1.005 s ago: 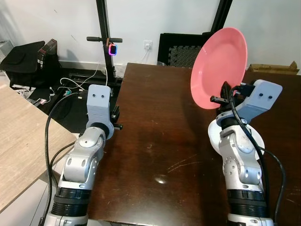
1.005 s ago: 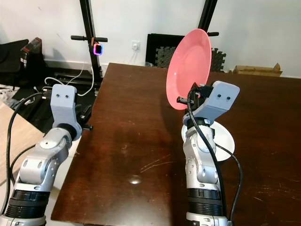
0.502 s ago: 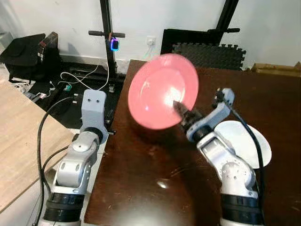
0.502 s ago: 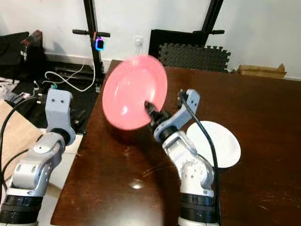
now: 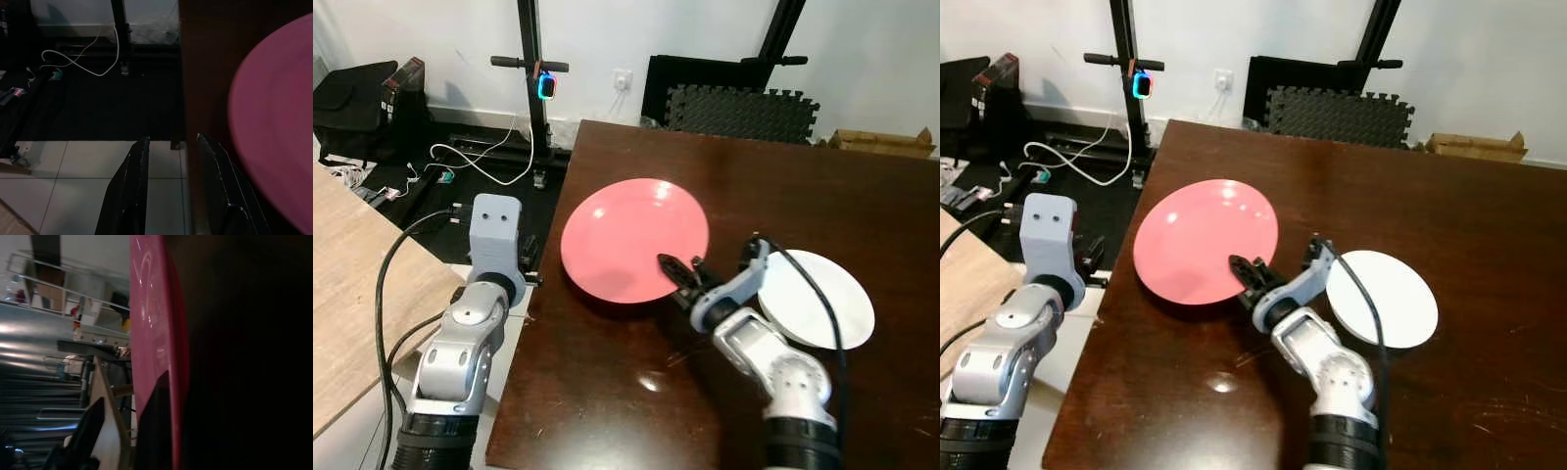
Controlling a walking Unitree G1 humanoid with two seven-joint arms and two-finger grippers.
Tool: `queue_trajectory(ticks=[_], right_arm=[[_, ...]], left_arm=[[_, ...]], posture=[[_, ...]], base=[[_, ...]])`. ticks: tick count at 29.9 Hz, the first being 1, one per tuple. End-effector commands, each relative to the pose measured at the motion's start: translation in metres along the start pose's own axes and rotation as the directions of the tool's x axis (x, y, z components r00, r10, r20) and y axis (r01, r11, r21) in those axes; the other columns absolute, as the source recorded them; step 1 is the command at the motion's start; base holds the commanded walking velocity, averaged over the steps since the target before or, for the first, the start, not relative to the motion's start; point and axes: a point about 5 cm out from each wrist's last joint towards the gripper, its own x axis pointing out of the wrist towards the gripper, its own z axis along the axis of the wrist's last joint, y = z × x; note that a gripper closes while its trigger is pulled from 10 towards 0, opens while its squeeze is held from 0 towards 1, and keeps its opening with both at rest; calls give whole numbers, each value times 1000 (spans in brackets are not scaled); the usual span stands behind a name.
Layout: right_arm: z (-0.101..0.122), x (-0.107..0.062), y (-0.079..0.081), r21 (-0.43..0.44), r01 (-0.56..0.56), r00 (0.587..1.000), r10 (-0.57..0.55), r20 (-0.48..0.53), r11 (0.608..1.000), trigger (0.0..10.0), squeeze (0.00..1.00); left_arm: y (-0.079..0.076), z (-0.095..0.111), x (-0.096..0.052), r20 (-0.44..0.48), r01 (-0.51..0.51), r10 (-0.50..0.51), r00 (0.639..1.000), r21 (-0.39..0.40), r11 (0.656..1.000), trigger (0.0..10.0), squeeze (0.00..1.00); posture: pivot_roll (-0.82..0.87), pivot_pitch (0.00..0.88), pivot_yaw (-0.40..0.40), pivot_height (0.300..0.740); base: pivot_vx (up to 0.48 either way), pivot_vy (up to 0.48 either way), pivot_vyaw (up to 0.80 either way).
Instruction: Setting the table
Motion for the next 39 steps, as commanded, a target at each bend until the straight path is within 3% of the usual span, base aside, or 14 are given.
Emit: queue_trajectory(ticks=[1, 7, 8, 11, 12, 13, 21, 23, 25, 28, 29, 30, 33, 39], right_arm=[[2, -1, -7, -6, 35, 999, -35, 10, 999, 10000, 1000], [6, -4, -4, -81, 44, 999, -44, 0, 996, 10000, 1000], [14, -5, -1, -199, 70, 997, -65, 33, 978, 10000, 1000], [21, -6, 1, -263, 93, 995, -77, 71, 960, 10000, 1000], [28, -7, 2, -373, 136, 988, -100, 114, 918, 10000, 1000], [34, -8, 2, -433, 177, 981, -126, 144, 884, 10000, 0], [51, -14, 6, -669, 226, 973, -190, 127, 708, 10000, 0], [60, -15, 10, -746, 230, 971, -193, 138, 625, 10000, 0], [69, -17, 24, -857, 206, 978, -139, 158, 472, 10000, 0], [79, -19, 39, -882, 208, 978, -72, 196, 423, 10000, 0], [85, -19, 48, -901, 229, 971, -22, 237, 370, 10000, 0], [94, -23, 73, -893, 247, 932, 161, 326, 376, 10000, 0], [98, -28, 83, -867, 277, 882, 247, 400, 415, 10000, 0], [92, -30, 82, -827, 363, 828, 257, 498, 430, 10000, 0]], left_arm=[[-1, 0, -2, -8, 0, 0, 1000, 7, 1000, 10000, 0], [-2, -1, -1, -8, 5, -5, 1000, 10, 1000, 10000, 0], [-4, 0, -1, -6, 13, -13, 1000, 8, 1000, 10000, 0], [-5, 1, 0, -4, 17, -17, 1000, 7, 1000, 10000, 0], [-5, 1, 0, -4, 18, -18, 1000, 7, 1000, 10000, 0], [-6, 1, 0, -4, 19, -19, 1000, 7, 1000, 10000, 0], [-10, 1, 1, -2, 35, -35, 999, 8, 999, 10000, 0], [-10, 2, 2, -1, 37, -37, 999, 7, 999, 10000, 0], [-11, 2, 2, -1, 38, -38, 999, 8, 999, 10000, 0], [-10, 1, 2, -1, 39, -39, 999, 9, 999, 10000, 0], [-10, 1, 2, -1, 40, -40, 999, 9, 999, 10000, 0], [-10, -1, 2, -8, 51, -51, 999, 5, 999, 10000, 0], [-14, -6, 1, -43, 120, -122, 992, -59, 991, 10000, 0], [-18, -17, 0, -108, 225, -257, 960, -247, 943, 10000, 0]], posture=[[69, 108, 9, 740], [65, 104, 14, 740], [61, 102, 15, 740], [60, 101, 15, 740], [58, 98, 16, 740], [57, 98, 17, 740], [55, 88, 15, 740], [55, 87, 14, 740], [56, 85, 15, 740], [56, 84, 15, 740], [56, 84, 15, 740], [53, 80, 20, 740], [53, 80, 20, 740], [54, 87, 37, 740]], base=[[0, 0, 0], [0, 0, 0], [0, 0, 0], [0, 0, 0], [0, 0, 0], [0, 0, 0], [0, 0, 0], [0, 0, 0], [0, 0, 0], [0, 0, 0], [0, 0, 0], [0, 0, 0], [0, 0, 0], [0, 0, 0]])
